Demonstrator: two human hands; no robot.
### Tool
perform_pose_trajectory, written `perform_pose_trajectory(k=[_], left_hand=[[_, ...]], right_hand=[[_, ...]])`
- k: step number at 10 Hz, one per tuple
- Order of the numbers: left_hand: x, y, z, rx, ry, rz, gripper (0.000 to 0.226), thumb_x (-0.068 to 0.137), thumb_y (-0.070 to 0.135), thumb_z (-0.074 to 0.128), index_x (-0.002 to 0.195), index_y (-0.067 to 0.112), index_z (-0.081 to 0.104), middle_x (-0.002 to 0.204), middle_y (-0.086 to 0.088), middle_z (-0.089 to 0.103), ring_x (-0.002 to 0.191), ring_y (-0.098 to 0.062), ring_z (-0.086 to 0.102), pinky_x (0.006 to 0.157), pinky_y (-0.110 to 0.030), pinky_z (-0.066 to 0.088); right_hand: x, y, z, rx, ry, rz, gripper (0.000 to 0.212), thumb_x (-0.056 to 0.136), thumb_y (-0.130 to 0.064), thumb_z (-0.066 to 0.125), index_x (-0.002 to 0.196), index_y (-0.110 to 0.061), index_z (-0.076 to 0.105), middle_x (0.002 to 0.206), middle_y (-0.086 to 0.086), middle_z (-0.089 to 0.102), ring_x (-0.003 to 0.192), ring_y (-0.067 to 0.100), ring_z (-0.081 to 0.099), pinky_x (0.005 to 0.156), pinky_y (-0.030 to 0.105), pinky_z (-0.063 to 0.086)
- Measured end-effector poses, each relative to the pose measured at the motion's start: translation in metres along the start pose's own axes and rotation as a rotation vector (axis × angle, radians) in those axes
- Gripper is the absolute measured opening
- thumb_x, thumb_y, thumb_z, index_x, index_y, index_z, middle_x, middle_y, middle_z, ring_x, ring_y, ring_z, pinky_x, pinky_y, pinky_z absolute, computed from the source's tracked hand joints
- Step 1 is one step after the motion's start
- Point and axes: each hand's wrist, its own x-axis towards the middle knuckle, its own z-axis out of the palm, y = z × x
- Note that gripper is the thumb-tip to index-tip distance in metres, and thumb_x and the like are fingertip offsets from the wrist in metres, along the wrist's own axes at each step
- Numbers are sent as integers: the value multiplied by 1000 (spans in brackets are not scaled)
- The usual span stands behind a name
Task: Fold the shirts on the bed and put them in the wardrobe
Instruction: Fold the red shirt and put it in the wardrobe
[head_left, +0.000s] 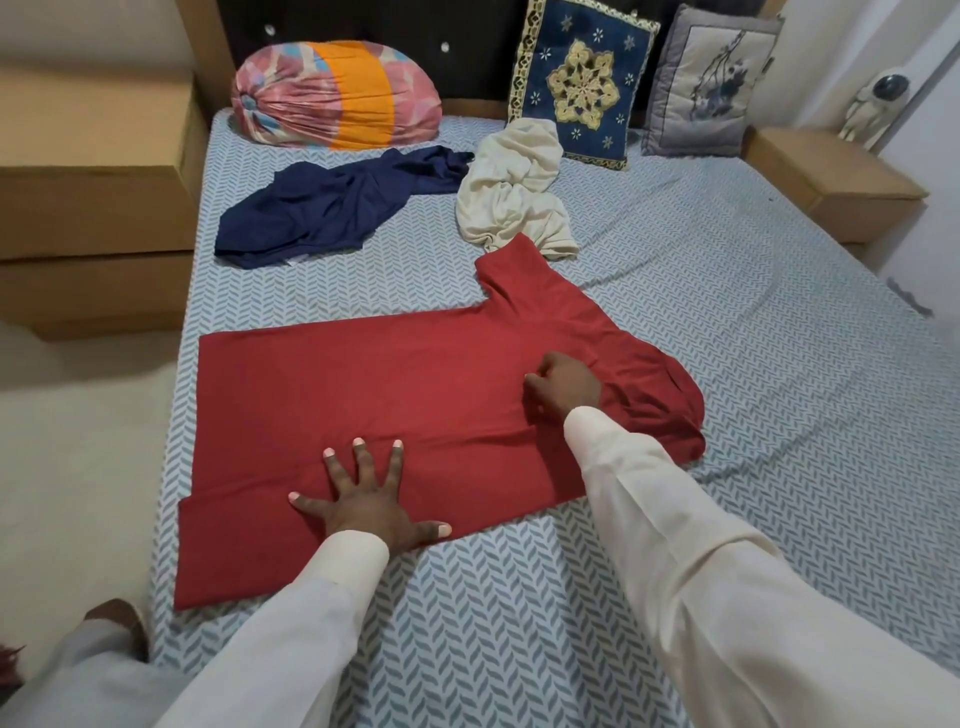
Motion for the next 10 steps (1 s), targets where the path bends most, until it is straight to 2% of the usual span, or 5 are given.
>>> perform_pose_trajectory(k=[3, 5, 7, 9, 10], left_hand=[[-1, -1, 0, 5, -8, 3, 130, 52, 99, 44, 143, 43, -32, 154, -4, -37, 138, -43, -35, 97, -84, 3], [-2, -1, 0, 2, -6, 16, 129, 53, 99, 43, 143, 43, -32, 155, -5, -36, 138, -43, -34, 97, -84, 3], [-2, -1, -1, 1, -16, 15, 129, 53, 98, 43, 143, 43, -32, 154, -4, -37, 139, -43, -34, 97, -83, 3], [0, -1, 0, -1, -23, 10, 130, 52, 99, 43, 142, 43, -33, 154, -4, -38, 138, -42, -35, 97, -84, 2], [1, -1, 0, -1, -27, 0, 130, 51, 99, 44, 141, 44, -33, 154, -3, -38, 138, -42, -35, 97, -83, 3]], right_hand=[[2, -24, 7, -117, 124, 39, 25, 87, -14, 52, 110, -13, 59, 110, 15, 63, 102, 36, 62, 82, 38, 49], [-7, -21, 23, 57, 61, -213, 24, 81, -12, 56, 104, -14, 62, 104, 15, 64, 100, 36, 59, 85, 38, 45], [-14, -6, 12, 117, 435, 295, 43, 81, -16, 54, 124, -11, 58, 124, 13, 60, 115, 35, 51, 95, 42, 39], [16, 5, 8, 76, -128, -30, 56, 86, -39, 58, 125, 1, 54, 132, 22, 52, 125, 40, 47, 108, 40, 33], [13, 16, -8, 317, -100, -1, 51, 84, -4, 53, 135, 1, 51, 139, 19, 53, 131, 33, 47, 111, 32, 31]])
